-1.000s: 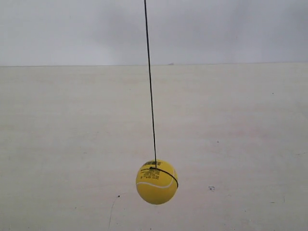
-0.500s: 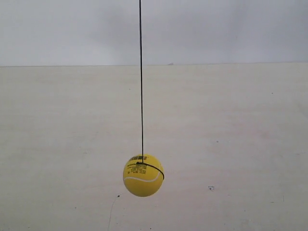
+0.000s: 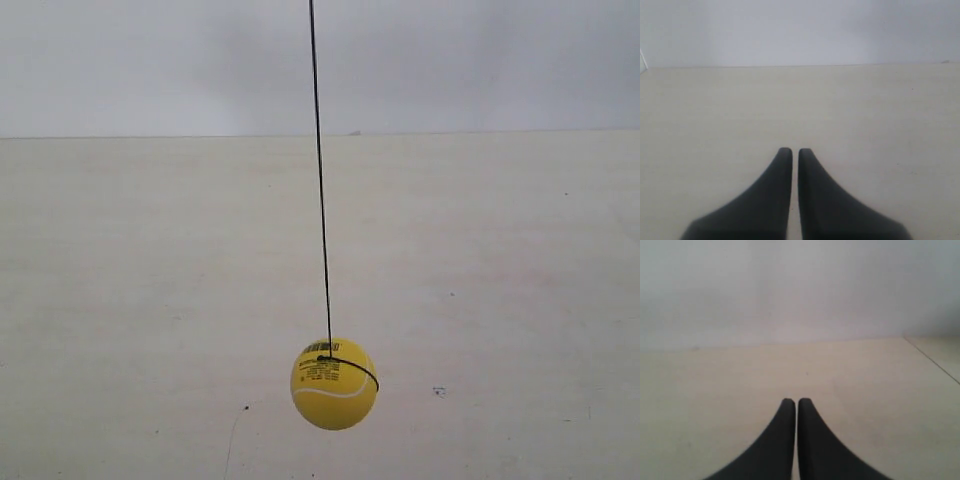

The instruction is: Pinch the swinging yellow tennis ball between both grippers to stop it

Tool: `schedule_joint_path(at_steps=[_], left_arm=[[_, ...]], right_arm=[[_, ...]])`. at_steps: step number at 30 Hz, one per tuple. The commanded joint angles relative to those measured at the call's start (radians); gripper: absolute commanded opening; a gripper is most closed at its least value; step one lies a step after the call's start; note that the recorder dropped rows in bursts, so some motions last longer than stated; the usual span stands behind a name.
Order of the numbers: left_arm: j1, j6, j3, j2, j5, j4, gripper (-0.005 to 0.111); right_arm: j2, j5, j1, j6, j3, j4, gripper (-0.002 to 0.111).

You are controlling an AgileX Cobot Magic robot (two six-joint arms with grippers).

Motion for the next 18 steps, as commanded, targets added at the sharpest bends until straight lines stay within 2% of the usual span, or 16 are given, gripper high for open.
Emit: schedule_joint_path(at_steps=[1, 18], left_arm=[[0.002, 0.002, 0.004, -0.001, -0.003, 0.002, 0.005], [0.002, 0.002, 0.004, -0.001, -0.003, 0.002, 0.005]], right_arm=[[-0.006, 0.117, -0.01, -0.108, 0.003, -0.011, 0.0], [-0.006, 0.141, -0.01, -0.058, 0.003, -0.013, 0.0]])
